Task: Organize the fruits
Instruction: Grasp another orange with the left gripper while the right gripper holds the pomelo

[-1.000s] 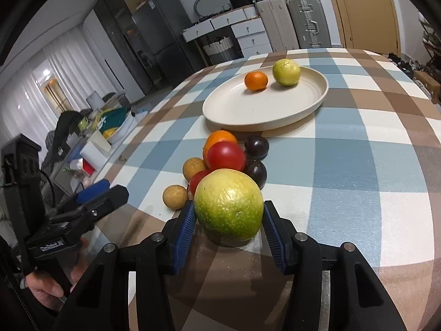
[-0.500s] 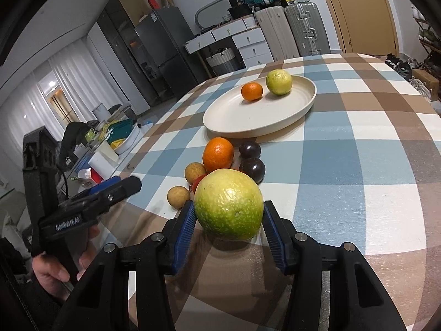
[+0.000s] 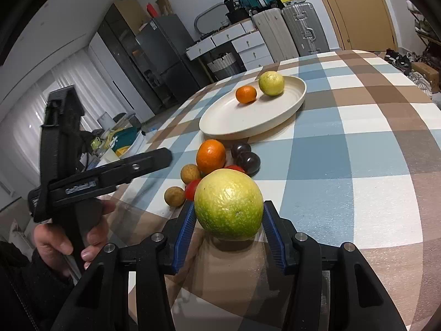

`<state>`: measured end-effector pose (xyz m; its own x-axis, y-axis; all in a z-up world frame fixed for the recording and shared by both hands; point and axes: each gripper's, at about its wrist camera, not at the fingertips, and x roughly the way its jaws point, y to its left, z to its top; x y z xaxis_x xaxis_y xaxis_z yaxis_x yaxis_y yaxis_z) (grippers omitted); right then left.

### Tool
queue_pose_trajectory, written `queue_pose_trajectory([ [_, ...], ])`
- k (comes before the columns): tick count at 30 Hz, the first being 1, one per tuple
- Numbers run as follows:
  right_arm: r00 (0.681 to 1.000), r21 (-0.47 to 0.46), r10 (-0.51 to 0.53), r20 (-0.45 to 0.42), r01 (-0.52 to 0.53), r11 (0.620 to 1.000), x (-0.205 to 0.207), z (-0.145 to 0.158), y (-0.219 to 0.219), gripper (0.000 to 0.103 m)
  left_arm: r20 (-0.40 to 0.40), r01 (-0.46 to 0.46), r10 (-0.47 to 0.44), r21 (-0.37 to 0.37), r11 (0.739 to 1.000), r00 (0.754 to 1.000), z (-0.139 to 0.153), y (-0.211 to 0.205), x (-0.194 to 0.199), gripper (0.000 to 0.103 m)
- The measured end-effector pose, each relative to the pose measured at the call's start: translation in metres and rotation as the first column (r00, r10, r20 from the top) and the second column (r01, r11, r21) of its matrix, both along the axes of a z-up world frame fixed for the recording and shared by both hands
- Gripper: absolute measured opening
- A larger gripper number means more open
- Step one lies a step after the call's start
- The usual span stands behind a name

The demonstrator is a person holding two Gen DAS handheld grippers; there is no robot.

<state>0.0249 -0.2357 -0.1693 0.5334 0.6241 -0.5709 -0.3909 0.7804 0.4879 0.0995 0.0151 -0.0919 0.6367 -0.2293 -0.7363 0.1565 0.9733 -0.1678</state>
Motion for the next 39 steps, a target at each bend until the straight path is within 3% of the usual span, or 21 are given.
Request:
queue_pose_trajectory([
  [15,0.999,0.018,-0.024,0.022,0.024,1.000,-0.001,0.006,-0.019,0.050,-0.048,0.036,-0.034,0.045,0.998,0.998,-0.019,-0.017,0.038,0.102],
  [18,0.999,0.024,-0.025,0.020,0.025,0.999,-0.001,0.006,-0.020,0.050,-0.051,0.060,-0.058,0.037,0.998,0.997,-0.021,-0.019,0.041,0.098],
  [27,1.000,0.024,-0.019,0.016,0.019,1.000,-0.001,0.005,-0.019,0.050,-0.066,0.095,-0.094,0.009,0.995,0.993,-0.025,-0.020,0.045,0.071],
  [35,1.000,0.028,-0.022,0.012,0.021,0.999,0.000,0.004,-0.020,0.050,-0.131,0.128,-0.143,-0.118,0.985,0.981,-0.035,-0.014,0.050,0.037],
  [39,1.000,0.031,-0.021,0.005,0.021,0.999,0.000,0.004,-0.020,0.050,-0.117,0.142,-0.153,-0.095,0.985,0.981,-0.031,-0.019,0.047,0.035],
])
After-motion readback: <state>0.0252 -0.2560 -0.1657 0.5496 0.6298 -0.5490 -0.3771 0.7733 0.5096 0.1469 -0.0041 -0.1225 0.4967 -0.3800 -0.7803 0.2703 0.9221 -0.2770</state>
